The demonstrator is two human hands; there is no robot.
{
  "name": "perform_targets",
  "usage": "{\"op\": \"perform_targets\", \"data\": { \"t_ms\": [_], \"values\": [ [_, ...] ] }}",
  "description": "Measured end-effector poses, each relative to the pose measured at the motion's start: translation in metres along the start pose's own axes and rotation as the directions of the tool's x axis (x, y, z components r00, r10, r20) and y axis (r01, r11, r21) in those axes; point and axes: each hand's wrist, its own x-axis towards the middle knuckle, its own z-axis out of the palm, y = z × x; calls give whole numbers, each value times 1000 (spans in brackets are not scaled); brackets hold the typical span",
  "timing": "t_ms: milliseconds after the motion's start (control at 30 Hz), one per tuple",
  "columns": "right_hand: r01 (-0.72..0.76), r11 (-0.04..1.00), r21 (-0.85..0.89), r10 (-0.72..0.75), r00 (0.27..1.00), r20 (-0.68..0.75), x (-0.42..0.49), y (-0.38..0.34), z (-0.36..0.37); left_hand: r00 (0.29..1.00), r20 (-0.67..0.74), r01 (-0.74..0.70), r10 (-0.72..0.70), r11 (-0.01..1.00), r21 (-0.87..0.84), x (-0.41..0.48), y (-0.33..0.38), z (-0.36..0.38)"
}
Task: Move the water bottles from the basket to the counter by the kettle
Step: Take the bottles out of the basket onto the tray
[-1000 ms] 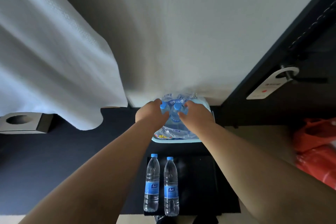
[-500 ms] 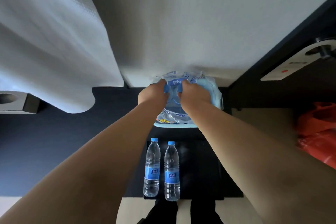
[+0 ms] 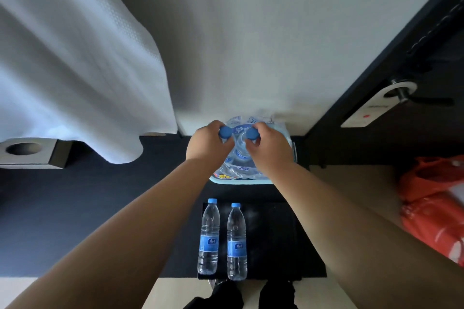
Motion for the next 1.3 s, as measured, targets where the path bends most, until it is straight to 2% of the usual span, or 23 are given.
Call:
{"op": "perform_targets", "data": {
  "t_ms": [367,500,700,867,1067,1300],
  "values": [
    [144,987,71,-129,975,-183,-34,-39,-75,983,-125,-145,133,985,-90,-48,51,-60],
    [160,986,49,-148,971,-188,-57,-36,-86,981,-98,-173,165,982,-78,-70,55,-58],
    [58,998,17,-58,998,12,-100,-6,-77,992,84,-91,94,995,-40,-104,40,-22],
    [-50,999,6,48,986,158,-134,25,-59,978,210,1,3,1000,-23,-133,23,21],
    [-212,977,-23,207,922,326,-163,67,-30,932,341,118,-122,992,33,-156,-1,70],
    [-371,928,-19,343,836,429,-180,108,12,881,425,187,-209,978,94,-163,-23,120]
  ]
}}
